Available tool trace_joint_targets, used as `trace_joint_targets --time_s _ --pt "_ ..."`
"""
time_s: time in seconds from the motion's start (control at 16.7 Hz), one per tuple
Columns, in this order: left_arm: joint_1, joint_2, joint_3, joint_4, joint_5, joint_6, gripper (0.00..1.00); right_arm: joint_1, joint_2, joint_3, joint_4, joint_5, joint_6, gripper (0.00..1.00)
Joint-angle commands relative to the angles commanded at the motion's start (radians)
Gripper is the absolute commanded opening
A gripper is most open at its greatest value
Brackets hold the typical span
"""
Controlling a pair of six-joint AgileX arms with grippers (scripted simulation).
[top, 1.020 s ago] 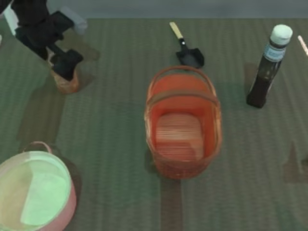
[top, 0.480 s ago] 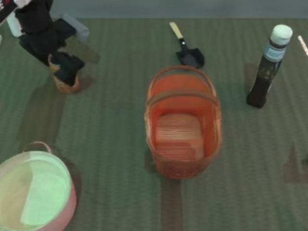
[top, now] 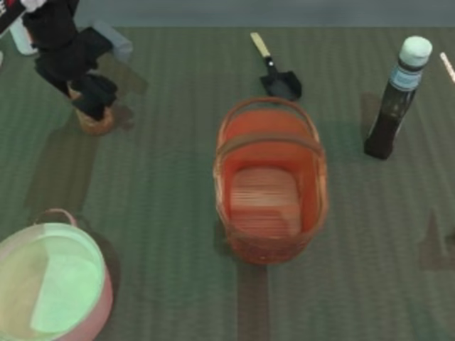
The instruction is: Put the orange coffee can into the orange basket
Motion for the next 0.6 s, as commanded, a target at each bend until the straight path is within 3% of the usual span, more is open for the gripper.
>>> trace_joint_targets --time_s 0.18,0.6 --pt "0.000 0.000 0.000 0.000 0.000 0.000 0.02 0.000 0.000 0.000 0.000 0.000 0.000 1.00" --pt "0.000 0.000 0.000 0.000 0.000 0.000 0.00 0.000 0.000 0.000 0.000 0.000 0.000 1.00"
